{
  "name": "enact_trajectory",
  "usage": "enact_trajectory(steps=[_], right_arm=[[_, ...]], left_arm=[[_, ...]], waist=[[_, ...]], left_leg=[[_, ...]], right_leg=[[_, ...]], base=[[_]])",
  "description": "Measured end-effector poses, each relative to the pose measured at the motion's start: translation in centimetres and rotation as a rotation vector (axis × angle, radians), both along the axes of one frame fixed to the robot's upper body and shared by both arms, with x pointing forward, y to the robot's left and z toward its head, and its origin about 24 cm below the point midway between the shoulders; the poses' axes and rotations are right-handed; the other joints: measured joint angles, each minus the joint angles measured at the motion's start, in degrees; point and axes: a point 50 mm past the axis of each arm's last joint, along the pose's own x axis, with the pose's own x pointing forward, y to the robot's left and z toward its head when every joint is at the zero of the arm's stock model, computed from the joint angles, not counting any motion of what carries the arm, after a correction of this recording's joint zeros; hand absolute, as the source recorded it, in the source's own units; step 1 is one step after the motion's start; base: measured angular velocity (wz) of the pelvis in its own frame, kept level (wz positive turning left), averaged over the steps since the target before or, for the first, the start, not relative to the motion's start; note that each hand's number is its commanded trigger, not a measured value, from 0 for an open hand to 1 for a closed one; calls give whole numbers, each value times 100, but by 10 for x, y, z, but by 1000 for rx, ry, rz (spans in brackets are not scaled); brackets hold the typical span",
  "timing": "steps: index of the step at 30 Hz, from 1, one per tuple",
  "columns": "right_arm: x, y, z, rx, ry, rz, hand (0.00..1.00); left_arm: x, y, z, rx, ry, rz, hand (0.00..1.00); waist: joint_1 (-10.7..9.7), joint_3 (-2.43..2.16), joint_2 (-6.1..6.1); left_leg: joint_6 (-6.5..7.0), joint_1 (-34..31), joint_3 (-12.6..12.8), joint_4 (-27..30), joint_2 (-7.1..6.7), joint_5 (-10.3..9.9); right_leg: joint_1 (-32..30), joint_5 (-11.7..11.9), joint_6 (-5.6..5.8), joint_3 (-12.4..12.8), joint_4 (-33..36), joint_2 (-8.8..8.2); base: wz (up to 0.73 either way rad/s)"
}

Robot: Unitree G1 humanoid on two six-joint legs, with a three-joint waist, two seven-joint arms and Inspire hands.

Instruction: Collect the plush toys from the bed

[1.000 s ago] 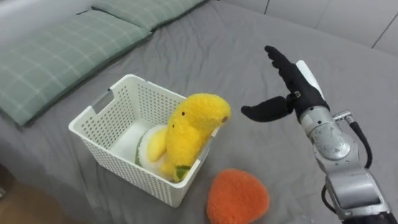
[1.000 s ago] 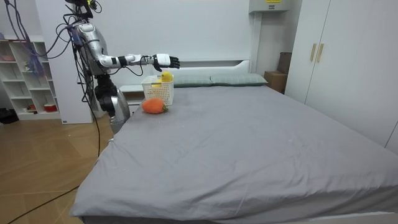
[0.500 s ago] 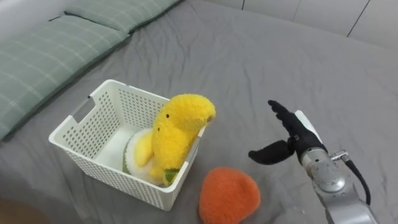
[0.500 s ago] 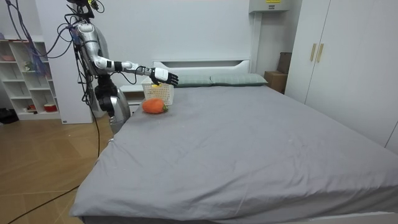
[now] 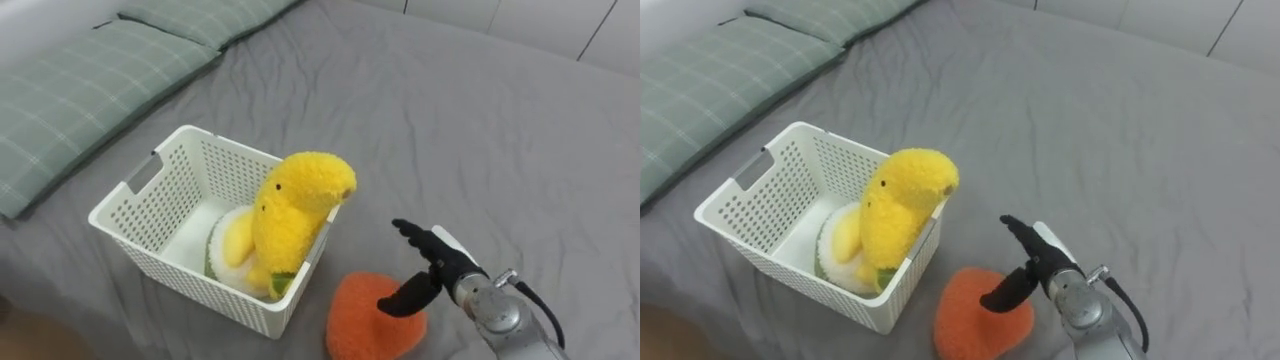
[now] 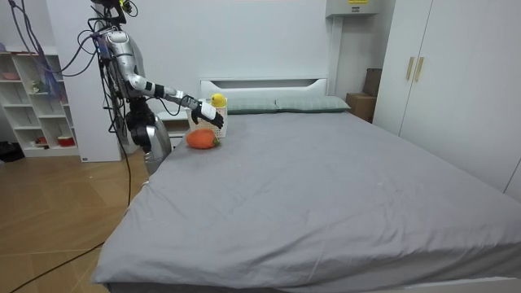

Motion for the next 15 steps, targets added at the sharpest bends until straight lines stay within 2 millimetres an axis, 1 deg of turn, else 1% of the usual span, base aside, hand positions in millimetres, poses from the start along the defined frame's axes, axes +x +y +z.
enact_trajectory(steps=[3,4,6,8,9,11,15], right_arm=[[-2,6,-3,3,15,25,0],[-3,8,-5,-2,24,36,0],[-6,9,-10,-17,41,41,0],[-9,8,-16,-32,72,39,0],[-11,7,-18,-35,83,38,0],[-18,2,-30,-56,140,28,0],[-26,-3,-41,-91,201,28,0]], left_arm=[[1,-1,0,-3,-3,-2,0],[1,-2,0,-5,-3,-1,0],[1,-4,-1,-9,-6,0,0],[1,-5,-1,-12,-7,1,0],[1,-5,-1,-13,-7,1,0],[1,-7,-1,-19,-7,3,0],[1,-9,-2,-22,-6,3,0]], waist=[[19,10,20],[43,17,49],[85,17,57],[113,12,70],[116,11,74],[153,6,96],[175,22,124]], left_leg=[[0,10,-7,18,-2,0],[0,15,-12,19,-4,0],[-3,16,-29,19,-8,0],[-30,12,-73,24,-15,-5],[-29,15,-76,29,-15,-4],[-13,43,-80,26,-13,7],[-17,53,-80,21,-12,10]], right_leg=[[34,0,0,-23,-3,-1],[42,0,0,-29,-6,-2],[45,0,0,-37,-6,-2],[52,0,0,-76,-4,-2],[58,0,0,-87,-6,-2],[89,0,0,-117,-10,-2],[94,-1,0,-126,-10,-2]], base=[[5],[0],[2],[7],[7],[2],[0]])
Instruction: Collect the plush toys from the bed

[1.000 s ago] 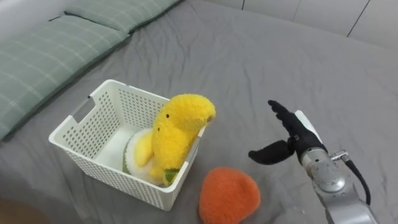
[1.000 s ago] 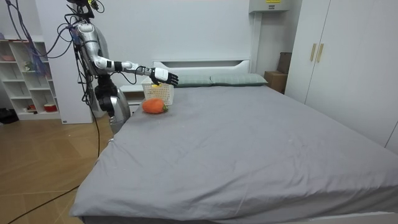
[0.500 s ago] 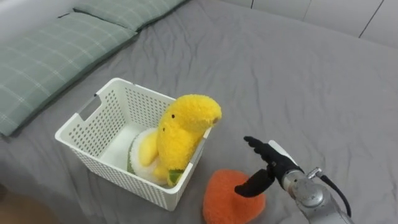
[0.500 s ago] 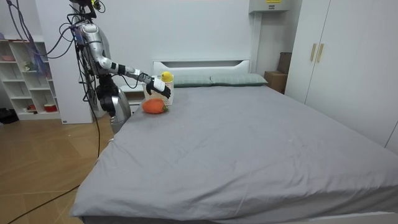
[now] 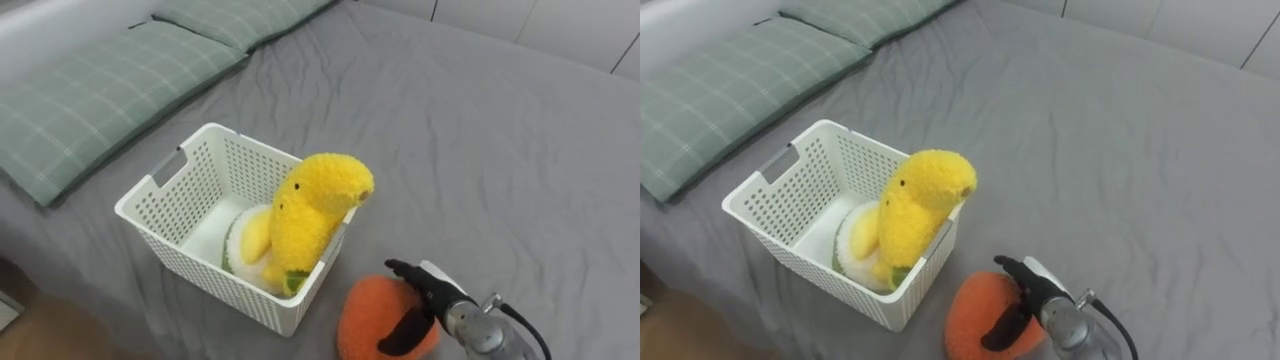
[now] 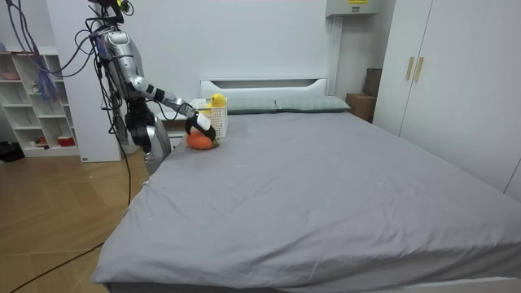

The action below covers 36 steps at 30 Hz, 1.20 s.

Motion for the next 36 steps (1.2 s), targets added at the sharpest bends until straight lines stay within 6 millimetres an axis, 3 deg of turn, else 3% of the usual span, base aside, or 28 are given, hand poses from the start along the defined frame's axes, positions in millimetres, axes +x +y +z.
enact_trajectory(steps=[7,13,14,15,16,20,36], right_arm=[[-7,-5,-9,-25,42,-12,0],[-10,-7,-13,-63,61,2,1],[-10,-7,-13,-71,62,8,18],[-10,-7,-14,-76,63,11,51],[-11,-7,-14,-78,66,9,56],[-13,-10,-17,-110,61,-6,100],[-19,-12,-24,-115,82,-26,100]], left_arm=[[1,2,1,6,-3,-3,0],[1,3,1,12,-2,-2,0],[1,3,1,14,-1,-1,0],[1,3,1,15,-1,-1,0],[1,3,1,15,0,0,0],[1,2,1,13,1,-1,0],[1,-3,-1,-5,11,3,0]], waist=[[-21,21,-41],[89,12,-86],[95,15,-85],[100,15,-86],[93,13,-96],[97,17,-74],[94,-27,29]], left_leg=[[-25,26,-76,3,-21,-14],[-26,16,-126,7,-37,-13],[-25,12,-144,9,-45,-13],[-25,12,-149,10,-48,-13],[-22,16,-167,21,-57,-13],[7,-5,-190,110,-83,-34],[40,-49,-243,202,-121,-46]], right_leg=[[89,0,0,-147,-53,-14],[116,0,0,-305,-75,-29],[119,0,0,-340,-75,-36],[122,0,0,-346,-77,-38],[148,0,0,-402,-82,-49],[179,-2,4,-494,-76,-73],[190,-7,13,-480,-72,-81]], base=[[6],[5],[8],[9],[13],[5],[1]])
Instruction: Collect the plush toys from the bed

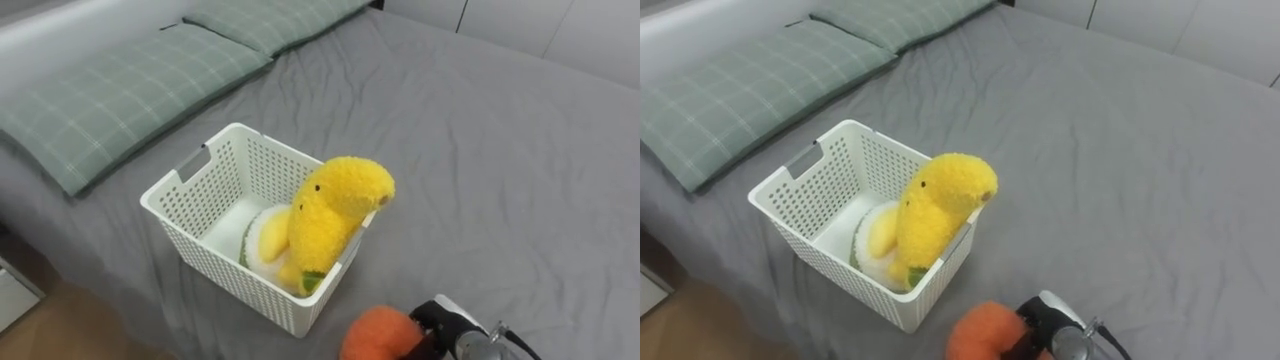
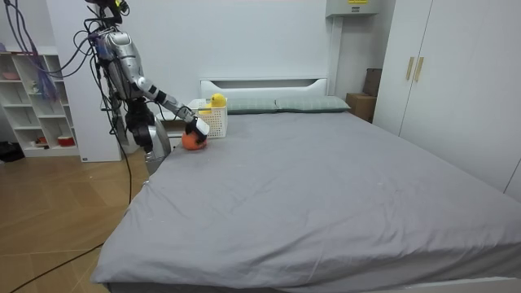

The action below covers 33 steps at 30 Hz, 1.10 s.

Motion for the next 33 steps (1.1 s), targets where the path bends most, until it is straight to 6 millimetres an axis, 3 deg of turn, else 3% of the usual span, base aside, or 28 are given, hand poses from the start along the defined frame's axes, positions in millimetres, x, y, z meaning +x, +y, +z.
enact_trajectory(steps=[4,9,15,21,24,26,33], right_arm=[[1,1,0,34,-8,-17,100],[4,-2,4,101,-31,-99,100],[25,-20,28,157,-192,-199,100],[48,-39,67,184,-409,-284,100],[57,-48,88,171,-518,-305,100],[63,-54,106,162,-600,-309,100],[74,-51,148,153,-773,-237,100]], left_arm=[[1,0,0,0,-11,-2,0],[1,4,1,10,-19,1,0],[-2,8,2,18,-12,4,0],[-11,11,1,20,7,52,0],[-14,14,1,26,13,63,0],[-16,15,1,25,12,75,0],[-13,19,2,40,-10,69,0]], waist=[[2,11,-19],[-28,60,-97],[-302,34,-130],[-516,-16,-122],[-652,-57,-150],[-762,-56,-162],[-799,-14,-252]], left_leg=[[3,-1,-1,0,-6,2],[-15,-29,-8,11,-11,-12],[34,-27,14,5,-29,-3],[50,119,315,-157,52,10],[56,204,336,-214,55,-3],[62,203,390,-219,64,-12],[67,192,553,-255,109,-16]], right_leg=[[3,-2,4,-26,1,-4],[-31,-14,19,-4,8,-8],[-64,-24,33,20,7,-27],[-70,-22,33,334,12,-10],[-30,-22,33,376,8,-10],[-54,-22,33,430,13,-10],[-195,-22,32,589,110,-1]], base=[[0],[0],[-3],[-25],[-11],[-11],[-14]])
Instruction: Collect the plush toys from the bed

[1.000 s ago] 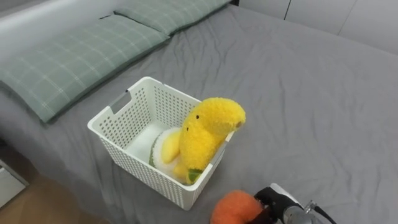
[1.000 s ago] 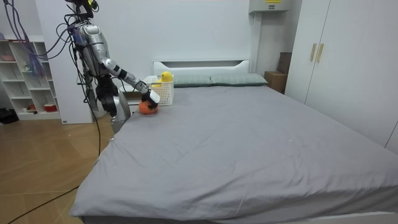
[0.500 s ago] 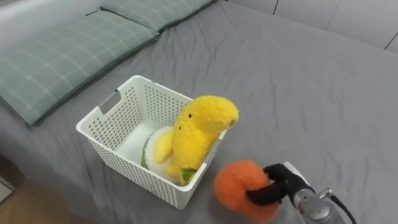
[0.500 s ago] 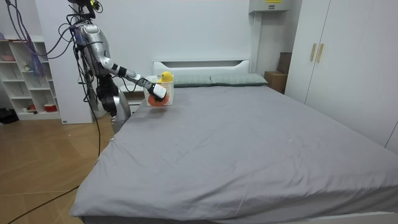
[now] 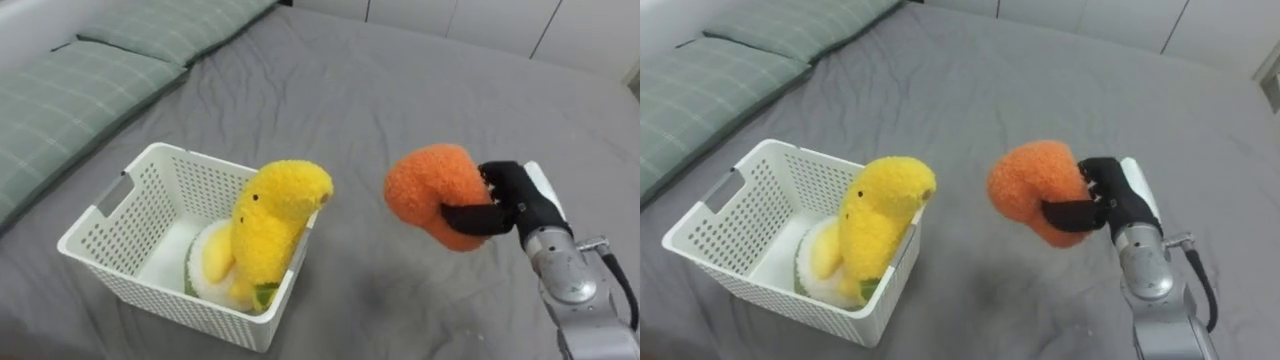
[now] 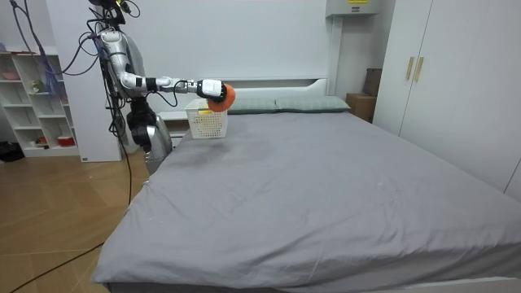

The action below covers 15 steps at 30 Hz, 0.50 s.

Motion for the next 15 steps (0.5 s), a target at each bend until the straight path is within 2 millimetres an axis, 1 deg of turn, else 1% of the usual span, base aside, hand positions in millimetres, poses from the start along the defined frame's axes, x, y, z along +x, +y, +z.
enact_trajectory(steps=[2,3,5,6,8,10,13,14,15], right_arm=[[2,6,15,1,-65,26,100],[3,7,20,1,-83,33,100],[6,12,36,-1,-156,58,100],[7,14,41,-4,-174,65,100],[10,19,58,-13,-246,91,100],[12,24,67,-15,-283,110,100],[14,30,77,-66,-315,141,100],[15,33,81,-110,-326,153,100],[16,35,83,-131,-333,158,100]], left_arm=[[-1,-1,0,-2,2,0,0],[-1,-1,0,-2,2,0,0],[-1,-1,0,1,-7,-1,0],[-3,-1,-1,1,-6,0,0],[-9,-2,-2,-1,10,9,0],[-14,-2,-2,-3,24,14,0],[-17,-2,-3,-2,38,11,0],[-16,-2,-3,-1,33,9,0],[-14,-2,-2,0,27,8,0]], waist=[[15,7,14],[16,7,18],[22,9,26],[24,10,31],[29,15,40],[49,17,40],[148,23,12],[207,28,-3],[222,26,-17]], left_leg=[[7,0,41,-19,8,-4],[8,1,44,-23,8,-4],[8,13,52,-37,15,-3],[7,17,57,-37,17,-3],[5,26,59,-53,23,-5],[4,49,58,-88,25,-4],[3,79,61,-146,26,-2],[3,67,60,-145,26,-3],[3,56,57,-145,26,-3]], right_leg=[[-30,9,-1,35,-2,1],[-35,10,-1,39,-1,1],[-32,9,-1,58,-8,9],[-25,9,-1,63,-13,13],[-17,9,-1,58,-24,17],[-10,9,-1,57,-25,17],[-13,9,0,47,-21,16],[-24,9,0,24,-21,14],[-33,9,0,14,-19,12]], base=[[-12],[-3],[-3],[0],[0],[0],[-1],[0],[3]])
